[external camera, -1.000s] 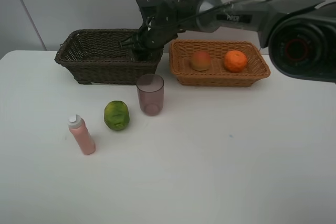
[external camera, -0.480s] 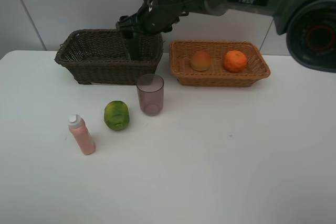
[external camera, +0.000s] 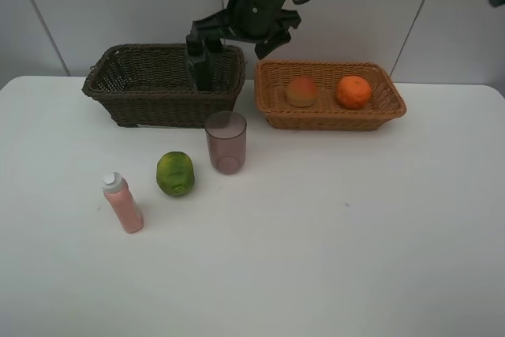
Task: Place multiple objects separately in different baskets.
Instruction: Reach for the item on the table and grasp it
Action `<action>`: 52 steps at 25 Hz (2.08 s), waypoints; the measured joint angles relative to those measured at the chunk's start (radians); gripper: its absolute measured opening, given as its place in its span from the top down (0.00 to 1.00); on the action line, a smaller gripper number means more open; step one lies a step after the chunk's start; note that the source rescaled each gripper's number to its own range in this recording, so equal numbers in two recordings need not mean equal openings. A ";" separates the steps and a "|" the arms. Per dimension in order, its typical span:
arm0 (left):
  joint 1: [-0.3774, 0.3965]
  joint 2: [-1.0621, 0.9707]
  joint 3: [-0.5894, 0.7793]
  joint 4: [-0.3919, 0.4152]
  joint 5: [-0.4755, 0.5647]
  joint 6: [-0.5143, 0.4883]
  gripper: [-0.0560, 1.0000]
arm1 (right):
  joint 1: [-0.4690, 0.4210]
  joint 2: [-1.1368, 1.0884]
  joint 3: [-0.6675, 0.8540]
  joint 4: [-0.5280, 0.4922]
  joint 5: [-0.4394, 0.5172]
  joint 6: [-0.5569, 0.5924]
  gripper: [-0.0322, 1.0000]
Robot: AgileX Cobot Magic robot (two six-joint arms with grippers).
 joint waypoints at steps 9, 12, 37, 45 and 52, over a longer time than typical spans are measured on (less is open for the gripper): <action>0.000 0.000 0.000 0.000 0.000 0.000 0.03 | -0.144 -0.307 0.446 0.007 0.015 0.020 0.15; 0.000 0.000 0.000 0.000 0.000 0.000 0.03 | -0.235 -0.469 0.654 0.007 -0.045 0.026 0.15; 0.000 0.000 0.000 0.000 0.000 0.000 0.03 | -0.521 -1.842 1.299 0.001 0.073 -0.013 0.15; 0.000 0.000 0.000 0.000 0.000 0.000 0.03 | -0.521 -2.089 1.299 0.000 0.161 -0.067 0.15; 0.000 0.000 0.000 0.000 0.000 0.000 0.03 | -0.521 -2.190 1.351 0.016 0.166 -0.067 0.15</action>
